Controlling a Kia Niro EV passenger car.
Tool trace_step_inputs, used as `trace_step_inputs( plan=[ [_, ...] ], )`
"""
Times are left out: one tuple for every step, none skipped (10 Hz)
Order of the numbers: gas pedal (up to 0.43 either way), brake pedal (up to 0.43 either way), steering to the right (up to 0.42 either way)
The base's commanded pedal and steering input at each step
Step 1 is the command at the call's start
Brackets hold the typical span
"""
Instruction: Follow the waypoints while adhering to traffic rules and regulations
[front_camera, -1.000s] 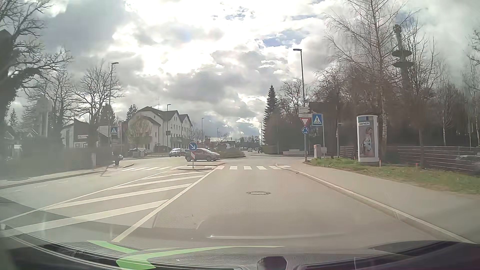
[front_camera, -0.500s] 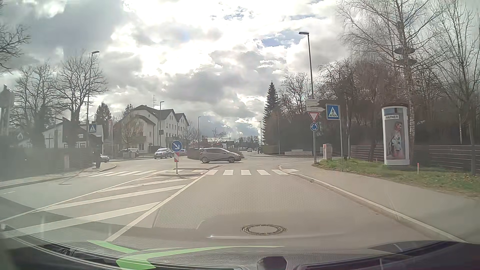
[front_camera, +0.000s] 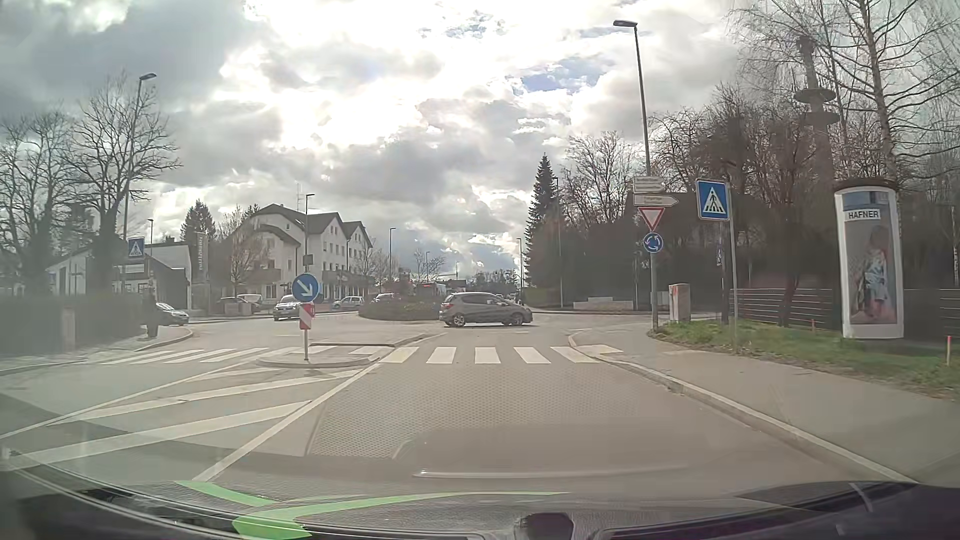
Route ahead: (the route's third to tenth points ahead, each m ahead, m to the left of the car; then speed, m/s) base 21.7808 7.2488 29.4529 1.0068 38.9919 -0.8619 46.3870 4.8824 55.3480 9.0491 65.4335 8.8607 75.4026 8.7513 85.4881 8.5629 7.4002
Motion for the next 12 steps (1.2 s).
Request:
trace_step_inputs(
  plan=[
    [0.000,0.183,0.001],
    [0.000,0.146,-0.003],
    [0.000,0.140,-0.004],
    [0.000,0.140,-0.004],
    [0.000,0.146,-0.004],
    [0.000,0.146,-0.004],
    [0.000,0.146,-0.004],
    [0.000,0.146,-0.004],
    [0.000,0.146,-0.004],
    [0.000,0.146,-0.004],
    [0.000,0.146,-0.004],
    [0.000,0.146,-0.004]
  ],
)
